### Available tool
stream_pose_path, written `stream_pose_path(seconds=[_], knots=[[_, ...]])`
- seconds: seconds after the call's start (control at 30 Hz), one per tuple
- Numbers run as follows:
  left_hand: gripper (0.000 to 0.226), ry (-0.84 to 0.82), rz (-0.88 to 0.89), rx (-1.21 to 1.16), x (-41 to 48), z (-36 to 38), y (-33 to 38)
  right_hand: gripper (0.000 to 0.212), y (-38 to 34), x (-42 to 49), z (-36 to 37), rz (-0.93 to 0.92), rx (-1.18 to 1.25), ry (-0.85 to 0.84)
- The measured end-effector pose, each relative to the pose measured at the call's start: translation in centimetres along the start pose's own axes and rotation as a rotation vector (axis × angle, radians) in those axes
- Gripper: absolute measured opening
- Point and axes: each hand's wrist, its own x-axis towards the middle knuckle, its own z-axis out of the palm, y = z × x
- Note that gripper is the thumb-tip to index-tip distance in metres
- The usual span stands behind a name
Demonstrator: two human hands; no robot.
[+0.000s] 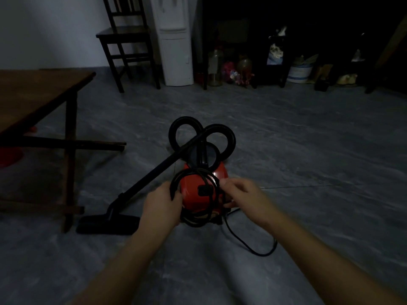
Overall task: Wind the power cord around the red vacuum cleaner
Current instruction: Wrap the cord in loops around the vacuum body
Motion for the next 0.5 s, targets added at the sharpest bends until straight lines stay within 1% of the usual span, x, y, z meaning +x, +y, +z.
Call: stream_pose_path(seconds=[0.07,0.1,0.23,0.3,0.37,0.43,0.5], knots=[[0.016,-0.005,-0.015,0.013,0.0,-0.1,0.1,0.015,-0.1,-0.2,0.2,-0.062,-0.029,-0.037],[0.015,-0.013,-0.022,0.009,-0.1,-0.1,0.2,0.014,-0.2,-0.2,0.2,-0.075,-0.040,-0.043],[0.014,-0.039,-0.020,0.005,-0.4,-0.4,0.6,0.011,0.1,0.3,0.1,-0.060,-0.042,0.036],[0.014,-0.065,-0.022,-0.059,-0.5,-0.5,0.9,0.011,0.3,0.4,0.0,-0.058,-0.078,0.078],[0.012,-0.115,-0.047,-0.171,-0.6,-0.6,1.2,0.007,0.4,0.5,-0.1,-0.061,-0.128,0.110],[0.010,-0.168,-0.082,-0.270,-0.6,-0.5,1.2,0.011,0.6,0.5,-0.3,-0.064,-0.171,0.122],[0.014,-0.189,-0.091,-0.307,-0.7,-0.5,1.2,0.015,0.6,0.5,-0.4,-0.070,-0.222,0.120]])
